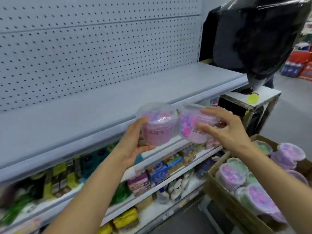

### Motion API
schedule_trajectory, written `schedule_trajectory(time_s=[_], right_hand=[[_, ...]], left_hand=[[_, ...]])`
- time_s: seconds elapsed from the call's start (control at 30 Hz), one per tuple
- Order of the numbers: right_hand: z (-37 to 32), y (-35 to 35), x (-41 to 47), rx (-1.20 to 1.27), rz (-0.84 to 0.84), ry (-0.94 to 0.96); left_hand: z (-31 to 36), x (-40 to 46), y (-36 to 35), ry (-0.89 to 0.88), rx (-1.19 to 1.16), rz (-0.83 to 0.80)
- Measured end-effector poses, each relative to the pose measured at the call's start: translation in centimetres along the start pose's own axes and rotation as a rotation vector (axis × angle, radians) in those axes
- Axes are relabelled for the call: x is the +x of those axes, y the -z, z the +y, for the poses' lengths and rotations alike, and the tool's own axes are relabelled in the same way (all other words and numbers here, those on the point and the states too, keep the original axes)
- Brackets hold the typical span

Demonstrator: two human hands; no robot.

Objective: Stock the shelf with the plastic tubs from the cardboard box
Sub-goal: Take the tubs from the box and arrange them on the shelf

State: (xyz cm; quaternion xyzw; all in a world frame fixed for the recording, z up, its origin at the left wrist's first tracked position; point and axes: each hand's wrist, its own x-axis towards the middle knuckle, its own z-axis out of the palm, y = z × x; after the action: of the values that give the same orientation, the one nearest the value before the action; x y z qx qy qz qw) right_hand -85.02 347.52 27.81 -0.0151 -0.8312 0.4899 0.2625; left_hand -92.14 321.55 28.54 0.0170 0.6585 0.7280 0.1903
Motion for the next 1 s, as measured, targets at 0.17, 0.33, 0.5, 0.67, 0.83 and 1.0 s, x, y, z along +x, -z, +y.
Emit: schedule_trajectory(time_s=[0.17,0.33,0.5,0.67,0.83,1.0], right_hand=[[-5.9,-8.1,3.1,0.021,-0.096,0.083],[-12.1,-16.9,4.4,0.095,-0.147,0.128],[-18.0,-25.4,5.5,0.156,-0.198,0.179],[-22.1,-35.2,6.8,0.154,-0.280,0.239],[-25.6,-45.0,8.0,0.086,-0.373,0.275],[-29.1,-52.5,8.6,0.020,-0.371,0.241]], left_hand=[[4.2,-2.4,9.2,-0.030,-0.135,0.149],[6.9,-6.0,18.7,-0.068,-0.153,0.237],[10.1,-8.6,29.0,-0.133,-0.146,0.369],[11.0,-10.0,38.4,-0.163,-0.142,0.502],[11.0,-11.2,45.3,-0.159,-0.196,0.583],[11.4,-11.7,49.5,-0.138,-0.243,0.612]])
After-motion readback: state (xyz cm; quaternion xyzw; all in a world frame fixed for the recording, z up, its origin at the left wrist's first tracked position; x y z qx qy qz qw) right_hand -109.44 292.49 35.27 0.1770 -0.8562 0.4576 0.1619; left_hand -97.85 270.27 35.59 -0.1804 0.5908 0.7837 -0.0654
